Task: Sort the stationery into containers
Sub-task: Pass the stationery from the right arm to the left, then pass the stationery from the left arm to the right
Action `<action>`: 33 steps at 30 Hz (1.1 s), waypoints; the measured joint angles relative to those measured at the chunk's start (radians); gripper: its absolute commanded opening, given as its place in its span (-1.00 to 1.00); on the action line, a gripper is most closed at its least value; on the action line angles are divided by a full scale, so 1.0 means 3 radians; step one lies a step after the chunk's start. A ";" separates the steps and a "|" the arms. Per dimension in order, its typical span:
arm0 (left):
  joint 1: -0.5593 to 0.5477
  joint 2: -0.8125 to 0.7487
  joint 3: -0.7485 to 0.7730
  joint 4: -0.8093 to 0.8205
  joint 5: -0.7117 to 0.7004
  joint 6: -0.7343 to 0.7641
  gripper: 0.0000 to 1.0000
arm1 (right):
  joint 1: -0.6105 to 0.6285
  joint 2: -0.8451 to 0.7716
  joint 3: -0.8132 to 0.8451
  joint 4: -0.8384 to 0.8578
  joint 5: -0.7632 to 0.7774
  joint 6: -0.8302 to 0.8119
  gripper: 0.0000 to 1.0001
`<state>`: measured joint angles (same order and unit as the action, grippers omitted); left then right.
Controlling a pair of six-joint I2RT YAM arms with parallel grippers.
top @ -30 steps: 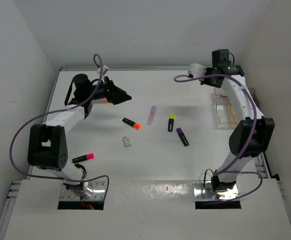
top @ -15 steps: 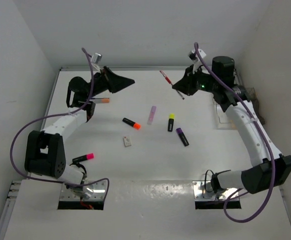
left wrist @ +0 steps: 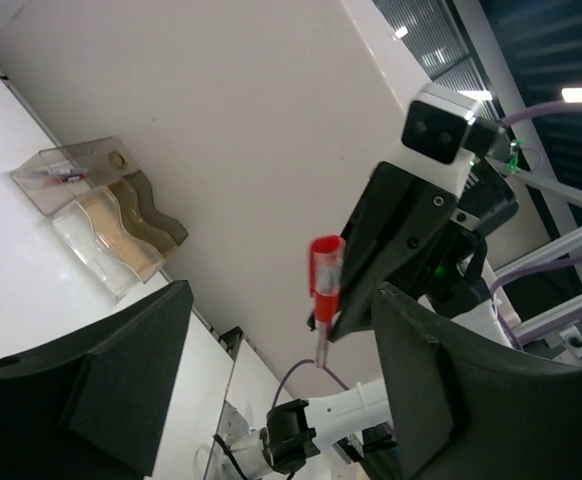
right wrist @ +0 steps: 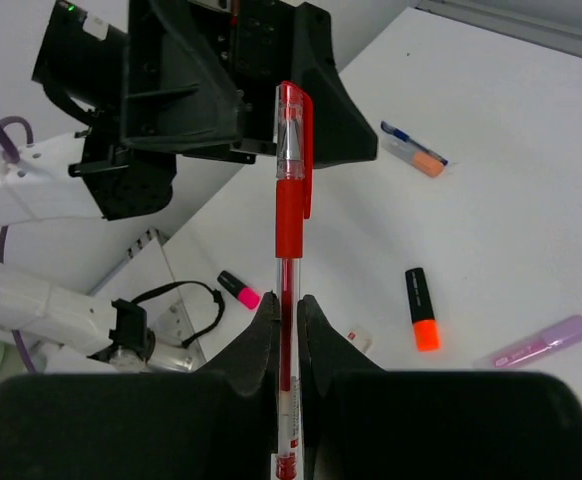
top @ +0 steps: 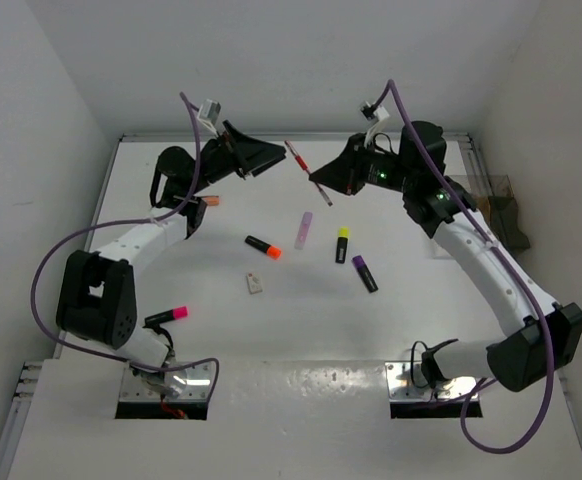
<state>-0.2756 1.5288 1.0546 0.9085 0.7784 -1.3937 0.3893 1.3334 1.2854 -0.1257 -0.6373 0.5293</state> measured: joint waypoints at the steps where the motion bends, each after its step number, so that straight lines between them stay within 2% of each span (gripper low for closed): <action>1: -0.0005 0.0010 0.0000 -0.0008 -0.0010 -0.0009 0.48 | 0.0020 -0.0003 -0.0005 0.0033 0.0000 0.0013 -1.00; 3: -0.0018 0.0038 0.0004 -0.0005 -0.0041 -0.0022 0.37 | 0.0064 -0.0010 -0.0033 0.0078 0.0000 0.0024 -1.00; 8: -0.0090 0.0112 0.0080 0.0017 -0.0053 -0.0024 0.32 | 0.0109 -0.0010 -0.0090 0.0095 0.0005 0.0055 -1.00; 10: -0.0128 0.0128 0.0117 0.0039 -0.0052 -0.0027 0.22 | 0.0123 -0.0010 -0.0094 0.0097 0.0009 0.0062 -1.00; 11: -0.0148 0.0135 0.0128 0.0065 -0.0052 -0.0031 0.15 | 0.0131 -0.0010 -0.0094 0.0103 0.0013 0.0069 -1.00; 14: -0.0178 0.0145 0.0154 0.0107 -0.0050 -0.0052 -0.23 | 0.0154 -0.0005 -0.0094 0.0135 0.0017 0.0072 -1.00; 18: -0.0192 0.0153 0.0177 0.0142 -0.0029 -0.0075 -0.58 | 0.0169 0.0009 -0.0094 0.0142 0.0033 0.0070 -1.00; 19: -0.0192 0.0158 0.0197 0.0144 -0.0017 -0.0074 -0.64 | 0.0170 0.0014 -0.0094 0.0141 0.0043 0.0070 -0.90; 20: -0.0193 0.0163 0.0223 0.0141 0.0000 -0.0069 -0.72 | 0.0170 0.0022 -0.0094 0.0144 0.0045 0.0065 -0.72; 21: -0.0193 0.0169 0.0244 0.0139 0.0022 -0.0052 -0.77 | 0.0172 0.0029 -0.0086 0.0139 0.0043 0.0065 -0.47; 22: -0.0193 0.0175 0.0267 0.0135 0.0036 -0.0034 -0.85 | 0.0173 0.0042 -0.0062 0.0116 0.0036 0.0048 -0.08; 24: -0.0197 0.0186 0.0356 0.0041 0.0074 0.0047 -0.91 | 0.0175 0.0100 0.0050 -0.0015 0.0023 -0.0027 0.07; 27: -0.0212 0.0188 0.0533 -0.0189 0.0137 0.0281 -0.95 | 0.0174 0.0212 0.0281 -0.0263 0.0010 -0.0160 0.02; 28: -0.0223 0.0189 0.0590 -0.0275 0.0161 0.0375 -0.99 | 0.0169 0.0240 0.0355 -0.0345 -0.0006 -0.0205 -0.06; 29: -0.0244 0.0189 0.0652 -0.0378 0.0192 0.0479 -1.00 | 0.0160 0.0261 0.0422 -0.0431 -0.0024 -0.0257 -0.25; 30: -0.0273 0.0192 0.0716 -0.0487 0.0229 0.0604 -1.00 | 0.0142 0.0273 0.0474 -0.0506 -0.0051 -0.0304 -0.29; 33: -0.0407 0.0252 0.1109 -0.1246 0.0357 0.1245 -1.00 | 0.0097 0.0300 0.0650 -0.0820 -0.0148 -0.0464 -0.34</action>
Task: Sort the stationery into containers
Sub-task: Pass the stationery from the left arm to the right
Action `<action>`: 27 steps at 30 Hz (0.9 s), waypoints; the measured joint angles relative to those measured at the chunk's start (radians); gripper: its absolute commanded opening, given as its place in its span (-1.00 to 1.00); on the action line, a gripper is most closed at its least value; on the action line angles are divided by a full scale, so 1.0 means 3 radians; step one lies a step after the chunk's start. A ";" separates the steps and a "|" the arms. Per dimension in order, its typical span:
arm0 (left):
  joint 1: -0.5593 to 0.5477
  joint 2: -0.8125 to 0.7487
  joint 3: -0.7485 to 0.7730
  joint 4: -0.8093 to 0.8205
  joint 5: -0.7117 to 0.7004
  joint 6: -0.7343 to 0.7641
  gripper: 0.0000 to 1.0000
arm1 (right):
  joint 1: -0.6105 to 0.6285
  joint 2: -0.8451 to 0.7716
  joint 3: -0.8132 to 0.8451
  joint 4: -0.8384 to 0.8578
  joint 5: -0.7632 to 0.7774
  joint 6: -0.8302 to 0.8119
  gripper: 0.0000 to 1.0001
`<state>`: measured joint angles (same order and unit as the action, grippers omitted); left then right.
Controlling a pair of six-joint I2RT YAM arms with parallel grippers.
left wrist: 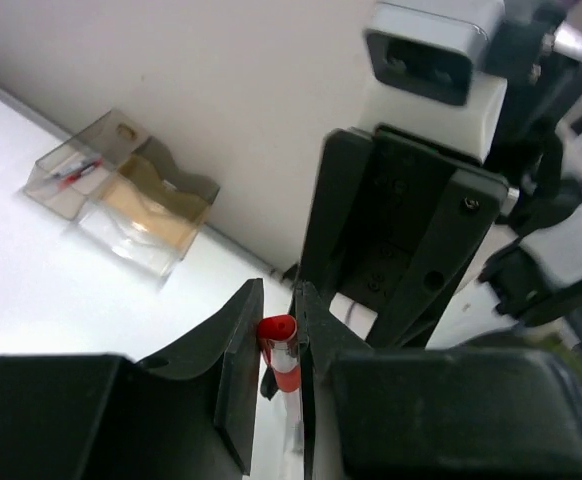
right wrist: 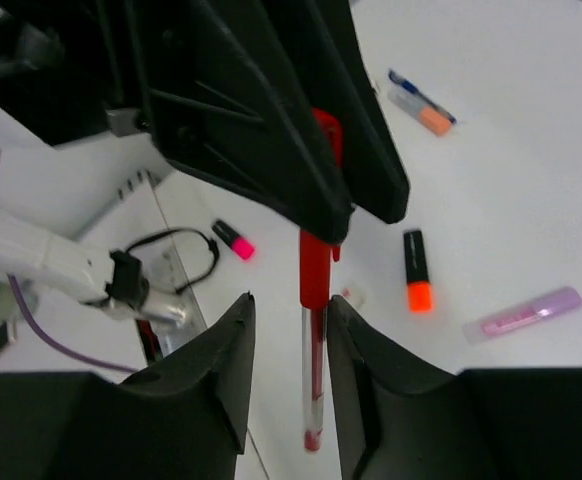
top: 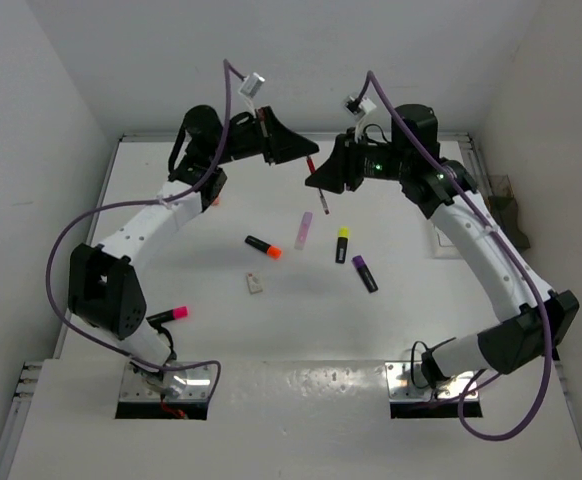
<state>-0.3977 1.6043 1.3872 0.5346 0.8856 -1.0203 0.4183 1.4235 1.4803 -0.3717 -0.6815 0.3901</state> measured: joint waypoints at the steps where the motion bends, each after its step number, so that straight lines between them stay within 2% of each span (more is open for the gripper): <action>1: -0.0047 0.0038 0.0181 -0.0282 0.0043 0.0243 -1.00 | -0.0022 0.0022 0.0072 -0.0145 -0.0020 -0.0081 -0.34; 5: -0.0144 0.0056 0.0444 -0.0912 0.0145 0.0902 -1.00 | -0.0113 0.0121 0.0313 -0.0572 -0.0160 -0.0334 -0.42; 10: -0.0159 0.0106 0.0446 -0.1256 0.0242 0.1200 -1.00 | -0.0122 0.0140 0.0329 -0.0882 -0.0278 -0.0487 -0.52; 14: -0.0172 0.0163 0.0446 -0.1358 0.0243 0.1277 -1.00 | -0.0121 0.0187 0.0329 -0.0987 -0.0351 -0.0510 -0.47; 16: -0.0179 0.0167 0.0446 -0.1378 0.0248 0.1279 -1.00 | -0.0121 0.0200 0.0328 -0.0988 -0.0362 -0.0496 -0.29; 19: -0.0182 0.0167 0.0445 -0.1328 0.0272 0.1251 -1.00 | -0.0121 0.0200 0.0317 -0.0969 -0.0366 -0.0476 -0.18; 21: -0.0182 0.0167 0.0443 -0.1278 0.0286 0.1212 -1.00 | -0.0121 0.0200 0.0289 -0.0950 -0.0362 -0.0467 -0.18; 27: -0.0182 0.0167 0.0425 -0.1205 0.0310 0.1155 -1.00 | -0.0122 0.0181 0.0177 -0.0944 -0.0340 -0.0456 -0.36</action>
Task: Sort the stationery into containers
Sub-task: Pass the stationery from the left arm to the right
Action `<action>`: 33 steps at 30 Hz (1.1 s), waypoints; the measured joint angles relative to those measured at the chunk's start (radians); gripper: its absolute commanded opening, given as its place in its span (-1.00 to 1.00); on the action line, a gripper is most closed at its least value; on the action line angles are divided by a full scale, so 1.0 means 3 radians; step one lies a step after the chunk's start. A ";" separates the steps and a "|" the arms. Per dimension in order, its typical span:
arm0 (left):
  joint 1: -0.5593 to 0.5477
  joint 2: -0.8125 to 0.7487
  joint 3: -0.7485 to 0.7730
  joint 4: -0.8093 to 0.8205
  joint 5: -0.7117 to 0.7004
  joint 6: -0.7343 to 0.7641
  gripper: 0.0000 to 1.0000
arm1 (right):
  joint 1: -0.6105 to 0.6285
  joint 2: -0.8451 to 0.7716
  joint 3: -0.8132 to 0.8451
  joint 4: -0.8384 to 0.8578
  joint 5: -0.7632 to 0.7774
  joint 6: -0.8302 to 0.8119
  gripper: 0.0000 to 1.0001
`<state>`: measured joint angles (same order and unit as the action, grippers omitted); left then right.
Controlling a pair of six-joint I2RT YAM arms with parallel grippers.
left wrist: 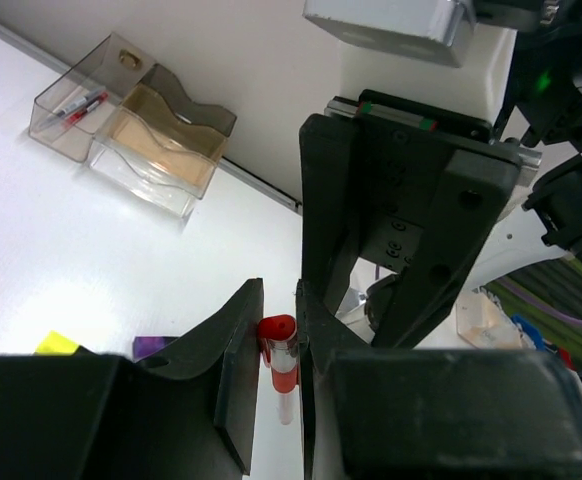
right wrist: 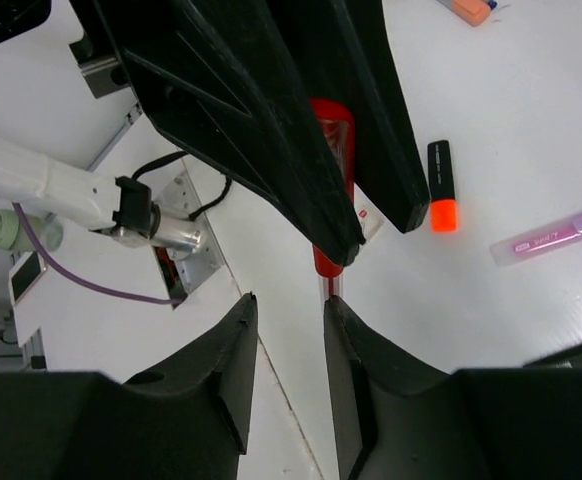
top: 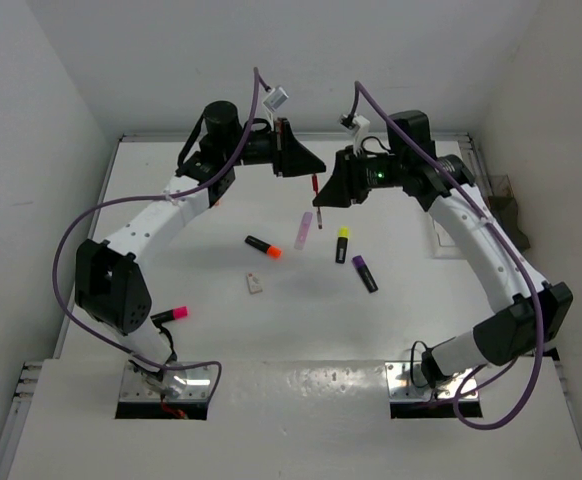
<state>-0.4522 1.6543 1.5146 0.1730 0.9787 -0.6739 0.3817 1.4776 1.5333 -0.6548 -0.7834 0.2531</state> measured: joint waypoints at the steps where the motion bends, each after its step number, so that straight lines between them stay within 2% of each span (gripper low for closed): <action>1: 0.0000 -0.0001 -0.0001 0.0010 0.0005 -0.0010 -1.00 | 0.0000 -0.0011 -0.0023 0.0008 0.0008 0.0001 -0.36; 15: -0.0004 -0.0011 -0.0221 0.0430 0.0092 -0.0409 -1.00 | 0.0037 -0.0089 -0.0182 0.0303 0.0092 0.0067 -0.38; 17: -0.0006 -0.0011 -0.0223 0.0467 0.0104 -0.0444 -1.00 | 0.0052 -0.0089 -0.0187 0.0333 0.0098 0.0067 -0.47; 18: -0.0010 -0.0011 -0.0223 0.0487 0.0111 -0.0463 -1.00 | 0.0056 -0.0089 -0.0192 0.0340 0.0103 0.0069 -0.57; 22: -0.0022 -0.0034 -0.0237 0.0549 0.0126 -0.0515 -1.00 | 0.0067 -0.0089 -0.0203 0.0347 0.0122 0.0076 -0.64; 25: -0.0023 -0.0046 -0.0266 0.0624 0.0131 -0.0571 -0.95 | 0.0074 -0.0089 -0.0205 0.0346 0.0131 0.0056 -0.88; 26: -0.0023 -0.0046 -0.0267 0.0638 0.0132 -0.0589 -0.76 | 0.0074 -0.0090 -0.0205 0.0346 0.0132 0.0043 -0.96; 27: -0.0023 -0.0046 -0.0270 0.0647 0.0134 -0.0600 0.23 | 0.0075 -0.0092 -0.0205 0.0346 0.0135 0.0032 -1.00; 28: -0.0022 -0.0046 -0.0271 0.0656 0.0130 -0.0599 0.98 | 0.0078 -0.0094 -0.0205 0.0347 0.0140 0.0024 -1.00; 33: 0.0112 -0.0071 -0.0256 0.0440 0.0025 -0.0537 1.00 | 0.0037 -0.0109 -0.0182 0.0144 0.0285 -0.0291 -1.00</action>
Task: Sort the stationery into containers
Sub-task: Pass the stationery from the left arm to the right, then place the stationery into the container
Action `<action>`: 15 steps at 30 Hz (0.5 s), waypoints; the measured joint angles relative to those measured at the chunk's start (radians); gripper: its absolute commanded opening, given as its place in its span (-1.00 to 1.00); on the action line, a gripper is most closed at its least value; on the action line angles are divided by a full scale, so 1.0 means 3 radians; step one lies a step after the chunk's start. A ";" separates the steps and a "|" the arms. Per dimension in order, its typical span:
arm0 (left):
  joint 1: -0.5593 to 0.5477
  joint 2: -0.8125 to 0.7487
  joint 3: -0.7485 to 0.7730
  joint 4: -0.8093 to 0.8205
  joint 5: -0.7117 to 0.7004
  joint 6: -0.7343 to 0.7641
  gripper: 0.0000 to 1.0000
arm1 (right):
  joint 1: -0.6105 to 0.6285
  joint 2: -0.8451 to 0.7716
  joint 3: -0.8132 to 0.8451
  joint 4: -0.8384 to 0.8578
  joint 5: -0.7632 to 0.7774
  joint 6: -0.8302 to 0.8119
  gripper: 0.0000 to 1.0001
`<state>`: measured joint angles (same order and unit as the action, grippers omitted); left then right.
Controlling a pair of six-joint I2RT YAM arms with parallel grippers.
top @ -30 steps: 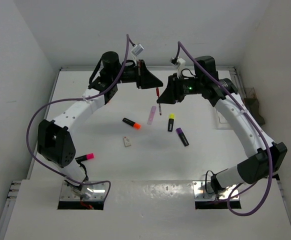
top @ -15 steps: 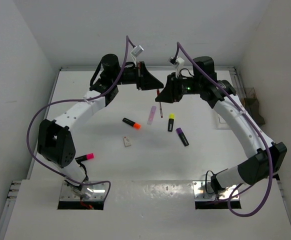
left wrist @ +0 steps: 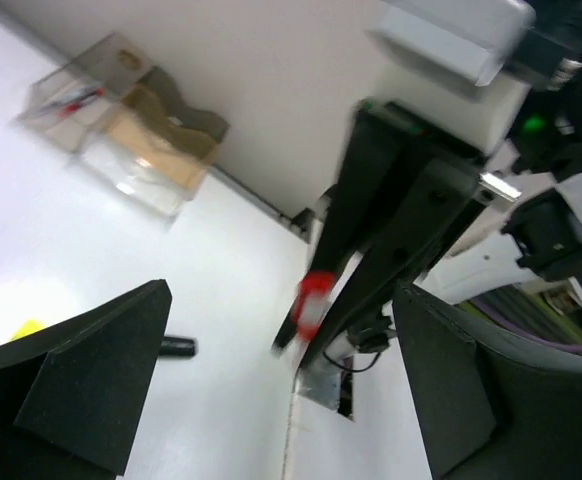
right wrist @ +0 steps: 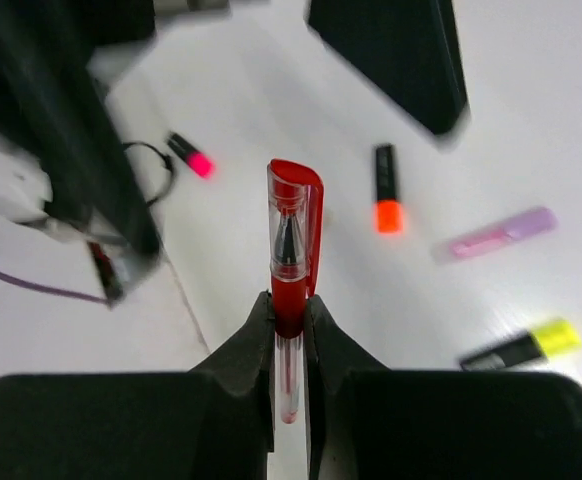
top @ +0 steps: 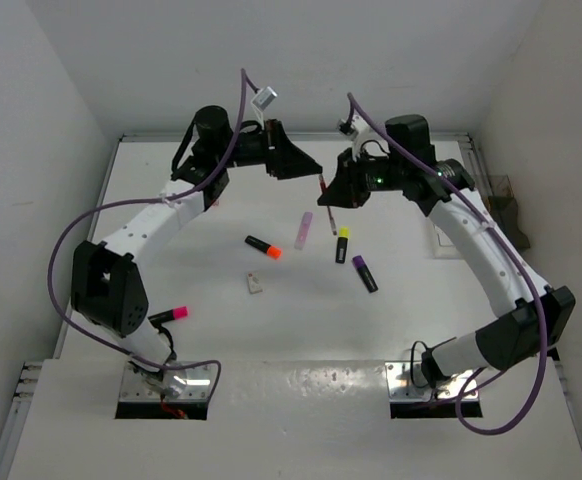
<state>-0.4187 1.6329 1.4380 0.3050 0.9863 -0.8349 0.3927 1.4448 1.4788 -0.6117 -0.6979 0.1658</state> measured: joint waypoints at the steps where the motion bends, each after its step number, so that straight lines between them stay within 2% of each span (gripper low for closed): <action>1: 0.0067 -0.0001 0.0010 -0.0090 -0.0027 0.0057 1.00 | -0.0029 0.0005 0.0039 -0.0102 0.0050 -0.0137 -1.00; 6: 0.0546 0.0010 0.0017 -0.0329 -0.0089 0.0240 1.00 | -0.0289 0.0018 0.0304 -0.0484 0.0665 -0.1453 -1.00; 10: 0.0795 0.0048 -0.0015 -0.0333 -0.0094 0.0282 1.00 | -0.0769 0.0015 -0.0041 -0.0215 0.1197 -0.2609 -1.00; 15: 0.0768 0.0051 -0.0268 -0.0263 -0.0069 0.0286 1.00 | -0.1324 0.0287 -0.0603 0.0409 0.1684 -0.3619 -1.00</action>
<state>-0.1883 1.6482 1.3575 0.2260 0.9657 -0.7490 -0.0044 1.5311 1.2980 -0.4889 -0.1928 -0.9199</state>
